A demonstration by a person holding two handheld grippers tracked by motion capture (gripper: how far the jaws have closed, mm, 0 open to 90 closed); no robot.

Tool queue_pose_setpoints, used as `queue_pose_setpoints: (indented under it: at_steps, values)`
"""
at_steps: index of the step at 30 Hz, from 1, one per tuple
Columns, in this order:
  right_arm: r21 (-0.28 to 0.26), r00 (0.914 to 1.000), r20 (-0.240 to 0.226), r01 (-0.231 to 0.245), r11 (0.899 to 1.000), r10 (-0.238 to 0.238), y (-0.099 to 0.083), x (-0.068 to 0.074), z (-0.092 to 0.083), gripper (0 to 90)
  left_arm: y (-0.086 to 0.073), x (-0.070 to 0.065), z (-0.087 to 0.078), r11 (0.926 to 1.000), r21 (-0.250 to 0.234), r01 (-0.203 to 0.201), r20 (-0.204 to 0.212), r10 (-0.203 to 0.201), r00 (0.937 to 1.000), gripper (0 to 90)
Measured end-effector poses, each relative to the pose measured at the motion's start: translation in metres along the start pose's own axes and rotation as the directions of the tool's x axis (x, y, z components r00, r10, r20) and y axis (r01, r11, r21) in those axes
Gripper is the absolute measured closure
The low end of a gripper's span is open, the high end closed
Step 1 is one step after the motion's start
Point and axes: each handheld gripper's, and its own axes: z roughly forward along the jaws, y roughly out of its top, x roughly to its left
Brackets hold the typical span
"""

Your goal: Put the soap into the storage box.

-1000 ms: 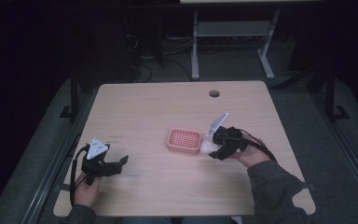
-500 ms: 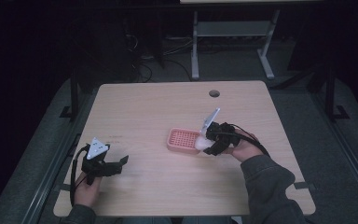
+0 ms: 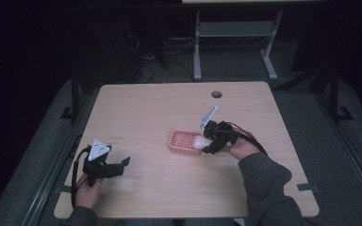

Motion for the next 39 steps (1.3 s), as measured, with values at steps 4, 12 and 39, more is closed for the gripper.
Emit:
queue_pose_setpoints:
  at_steps: [4, 12, 39]
  values:
    - [-0.004, 1.0, 0.001, 0.008, 1.0, -0.008, 0.006, -0.002, 0.0, 48.5, 0.0, 0.0, 0.0, 1.0, 0.0, 0.0, 0.001, 0.0, 1.0, 14.7]
    - [0.003, 0.9997, 0.002, 0.024, 1.0, -0.024, 0.021, -0.006, 0.003, 48.5, 0.0, -0.001, 0.0, 1.0, -0.003, 0.005, 0.004, -0.005, 1.0, 14.6]
    - [0.012, 0.9993, -0.019, 0.033, 0.999, -0.033, 0.057, -0.017, 0.03, 48.5, 0.0, 0.0, 0.0, 0.9999, -0.009, 0.008, 0.002, -0.008, 1.0, 14.7]
